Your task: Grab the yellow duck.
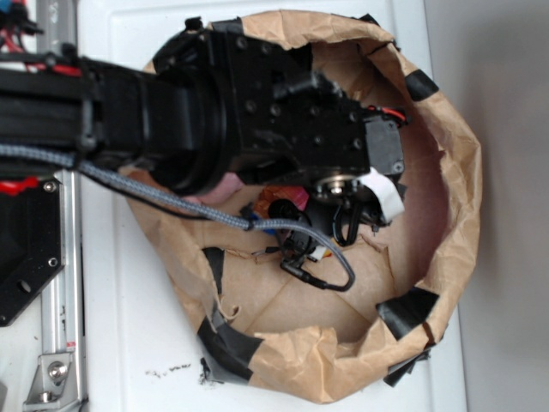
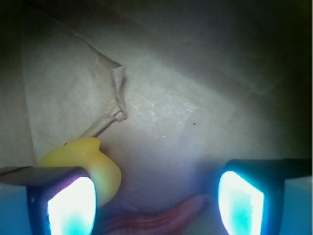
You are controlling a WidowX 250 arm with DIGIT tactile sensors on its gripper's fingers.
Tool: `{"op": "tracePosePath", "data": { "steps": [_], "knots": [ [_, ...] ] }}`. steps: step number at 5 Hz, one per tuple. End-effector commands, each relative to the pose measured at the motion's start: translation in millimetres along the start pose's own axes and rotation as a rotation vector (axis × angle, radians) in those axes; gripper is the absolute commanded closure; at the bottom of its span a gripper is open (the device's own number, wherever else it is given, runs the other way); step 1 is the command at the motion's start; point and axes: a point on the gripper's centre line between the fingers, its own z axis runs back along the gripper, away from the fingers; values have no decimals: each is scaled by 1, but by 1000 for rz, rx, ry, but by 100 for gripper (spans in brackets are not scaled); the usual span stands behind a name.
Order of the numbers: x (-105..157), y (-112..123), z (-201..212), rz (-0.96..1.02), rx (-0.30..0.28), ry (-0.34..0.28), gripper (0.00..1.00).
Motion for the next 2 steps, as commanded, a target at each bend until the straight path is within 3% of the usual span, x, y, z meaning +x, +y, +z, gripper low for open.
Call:
{"op": "tracePosePath", "data": {
  "steps": [1,2],
  "knots": [
    [12,-24,-5,-111,15,-9,0],
    [14,-30,-13,-152,16,-23,0]
  ]
}}
